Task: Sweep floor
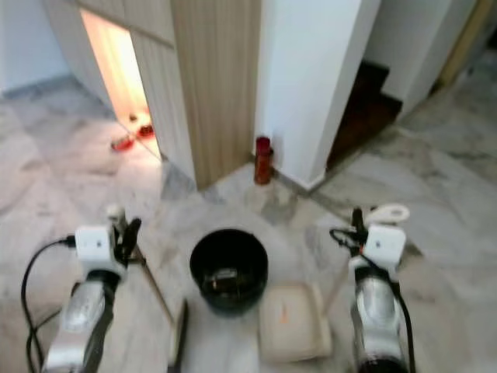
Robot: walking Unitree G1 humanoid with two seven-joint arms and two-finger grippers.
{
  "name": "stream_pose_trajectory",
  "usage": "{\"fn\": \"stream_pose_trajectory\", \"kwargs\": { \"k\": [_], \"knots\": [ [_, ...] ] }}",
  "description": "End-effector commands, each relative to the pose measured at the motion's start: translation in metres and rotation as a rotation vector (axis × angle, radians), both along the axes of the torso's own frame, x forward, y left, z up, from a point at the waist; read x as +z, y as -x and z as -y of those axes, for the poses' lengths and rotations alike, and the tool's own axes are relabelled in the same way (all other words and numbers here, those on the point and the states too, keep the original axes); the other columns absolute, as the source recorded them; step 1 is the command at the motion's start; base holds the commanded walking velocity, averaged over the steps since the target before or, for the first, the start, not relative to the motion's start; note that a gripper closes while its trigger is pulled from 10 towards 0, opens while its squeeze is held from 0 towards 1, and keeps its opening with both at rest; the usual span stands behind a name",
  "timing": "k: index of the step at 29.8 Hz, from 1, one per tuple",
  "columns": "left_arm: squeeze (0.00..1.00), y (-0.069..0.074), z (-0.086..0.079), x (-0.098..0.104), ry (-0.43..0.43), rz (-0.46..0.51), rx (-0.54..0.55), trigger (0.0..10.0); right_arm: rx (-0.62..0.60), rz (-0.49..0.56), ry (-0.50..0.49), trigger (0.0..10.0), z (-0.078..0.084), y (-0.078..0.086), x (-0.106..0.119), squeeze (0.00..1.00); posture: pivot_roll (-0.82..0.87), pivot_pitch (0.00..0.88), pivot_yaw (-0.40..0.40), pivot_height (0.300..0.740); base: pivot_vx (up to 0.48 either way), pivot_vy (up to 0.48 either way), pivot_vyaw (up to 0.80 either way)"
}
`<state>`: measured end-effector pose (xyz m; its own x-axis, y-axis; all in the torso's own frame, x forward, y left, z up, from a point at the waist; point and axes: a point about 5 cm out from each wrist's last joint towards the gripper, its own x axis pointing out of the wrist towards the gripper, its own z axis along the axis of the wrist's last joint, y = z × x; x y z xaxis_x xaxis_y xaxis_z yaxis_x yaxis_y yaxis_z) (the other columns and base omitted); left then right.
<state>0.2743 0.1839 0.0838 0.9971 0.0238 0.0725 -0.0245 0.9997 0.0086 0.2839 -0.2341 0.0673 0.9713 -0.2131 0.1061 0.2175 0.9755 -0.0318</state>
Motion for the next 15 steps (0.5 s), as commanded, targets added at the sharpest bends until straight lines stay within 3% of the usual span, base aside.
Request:
{"fn": "stream_pose_trajectory", "kwargs": {
  "k": [1,9,15],
  "knots": [
    [0.00,-0.0037,0.0000,0.0104,-0.010,0.047,-0.003,10.0,0.010,0.039,-0.003,10.0,-0.0021,-0.0057,0.0092,0.00,0.06,0.000,-0.030,0.740,-0.277,0.000,0.00],
    [0.00,-0.0036,0.0005,0.0104,-0.009,0.048,0.000,10.0,0.012,0.036,-0.010,10.0,-0.0026,-0.0060,0.0091,0.00,0.06,0.000,-0.032,0.740,-0.275,0.000,0.00],
    [0.00,-0.0040,0.0015,0.0090,-0.009,0.038,0.002,10.0,0.013,0.024,-0.018,10.0,-0.0025,-0.0064,0.0076,0.00,0.05,0.000,-0.035,0.740,0.000,0.000,0.00]
  ]
}}
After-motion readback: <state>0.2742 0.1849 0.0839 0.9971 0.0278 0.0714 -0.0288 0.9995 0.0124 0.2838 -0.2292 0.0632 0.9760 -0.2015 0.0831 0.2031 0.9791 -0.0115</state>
